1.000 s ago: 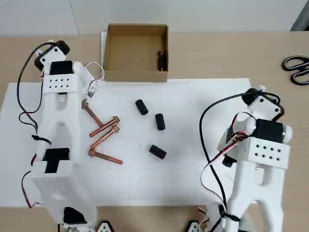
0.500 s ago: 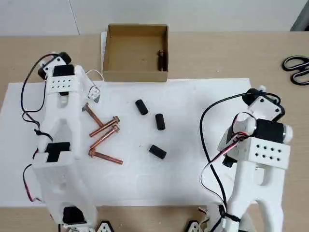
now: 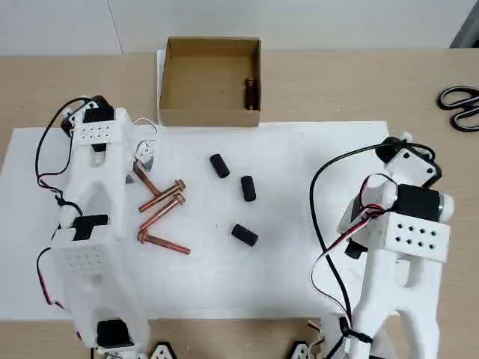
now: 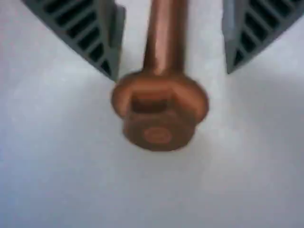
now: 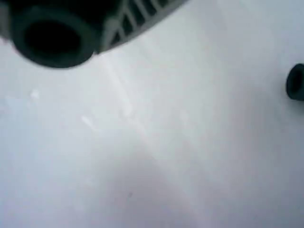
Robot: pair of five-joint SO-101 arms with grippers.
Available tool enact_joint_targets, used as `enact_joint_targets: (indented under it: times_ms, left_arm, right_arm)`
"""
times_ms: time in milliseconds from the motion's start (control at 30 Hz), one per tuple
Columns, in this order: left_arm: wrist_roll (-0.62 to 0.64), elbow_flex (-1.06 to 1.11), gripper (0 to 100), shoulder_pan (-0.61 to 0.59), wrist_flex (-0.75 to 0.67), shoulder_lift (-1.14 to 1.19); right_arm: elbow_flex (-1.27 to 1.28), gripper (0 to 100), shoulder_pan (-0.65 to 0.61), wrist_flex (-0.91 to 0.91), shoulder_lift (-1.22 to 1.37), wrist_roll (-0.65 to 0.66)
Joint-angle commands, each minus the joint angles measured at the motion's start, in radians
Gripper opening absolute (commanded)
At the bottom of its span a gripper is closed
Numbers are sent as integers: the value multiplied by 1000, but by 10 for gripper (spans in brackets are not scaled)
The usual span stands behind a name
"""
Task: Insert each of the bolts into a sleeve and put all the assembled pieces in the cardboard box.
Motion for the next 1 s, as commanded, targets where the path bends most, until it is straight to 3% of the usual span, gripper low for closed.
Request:
enact_joint_targets:
  times_ms: [0,167,333,700,967]
  left_arm:
    - [5,-41,145,-3,-25,11]
    - [5,-51,137,-5,-25,32]
    - [5,-51,5,-5,-23,35]
    - [3,-51,5,2,-11,26]
    - [-49,-361,5,0,302,26]
  right_arm:
    - [-3,3,7,-1,-19,6]
    - [-3,3,7,-1,-19,6]
    - [-3,3,7,1,-19,6]
    - [-3,3,7,-1,-21,6]
    - [-6,3,1,-2,-27,8]
